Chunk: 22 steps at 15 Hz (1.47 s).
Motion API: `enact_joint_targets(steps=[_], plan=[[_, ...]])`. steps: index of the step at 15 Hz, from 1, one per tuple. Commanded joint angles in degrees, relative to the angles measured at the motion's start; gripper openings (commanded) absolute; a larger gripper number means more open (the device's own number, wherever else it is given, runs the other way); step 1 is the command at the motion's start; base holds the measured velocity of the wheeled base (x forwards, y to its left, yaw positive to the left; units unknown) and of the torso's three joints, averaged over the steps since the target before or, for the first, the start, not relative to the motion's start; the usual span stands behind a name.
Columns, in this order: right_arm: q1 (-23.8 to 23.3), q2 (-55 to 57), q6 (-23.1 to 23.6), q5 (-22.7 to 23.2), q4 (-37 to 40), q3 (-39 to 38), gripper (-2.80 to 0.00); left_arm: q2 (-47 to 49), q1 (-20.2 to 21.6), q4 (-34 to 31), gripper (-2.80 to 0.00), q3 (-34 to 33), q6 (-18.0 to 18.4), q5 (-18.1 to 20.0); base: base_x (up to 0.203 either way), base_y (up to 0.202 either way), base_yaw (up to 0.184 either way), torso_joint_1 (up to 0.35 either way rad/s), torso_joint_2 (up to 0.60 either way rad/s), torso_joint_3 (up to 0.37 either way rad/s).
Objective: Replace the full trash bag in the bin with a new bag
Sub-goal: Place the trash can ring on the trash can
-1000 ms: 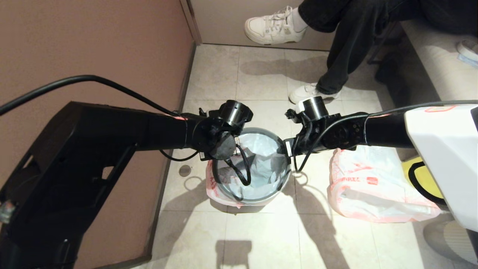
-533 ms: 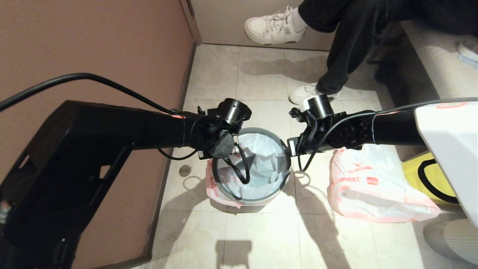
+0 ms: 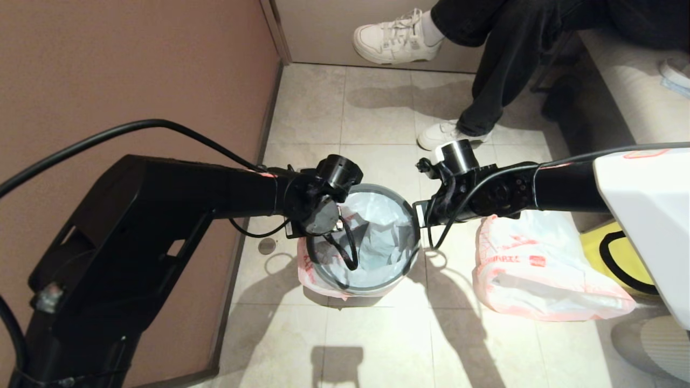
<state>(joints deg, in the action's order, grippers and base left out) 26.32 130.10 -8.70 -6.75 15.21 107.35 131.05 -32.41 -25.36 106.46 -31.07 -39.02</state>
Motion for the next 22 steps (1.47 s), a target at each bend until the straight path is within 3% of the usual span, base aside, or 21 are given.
enact_joint_targets(steps=[1,22], plan=[[0.0,0.9,-0.2,0.0,0.0,0.0,-2.8,0.8,0.2,-0.1,-2.8,0.1,-0.2,-0.3,0.0,0.0,0.0,0.0,0.0,0.0],[2.5,-1.5,-0.3,-0.2,-0.1,-5.4,-2.8,0.7,0.7,-1.4,-2.8,1.5,-0.4,-0.4,0.0,0.0,0.0,0.0,0.0,0.0]])
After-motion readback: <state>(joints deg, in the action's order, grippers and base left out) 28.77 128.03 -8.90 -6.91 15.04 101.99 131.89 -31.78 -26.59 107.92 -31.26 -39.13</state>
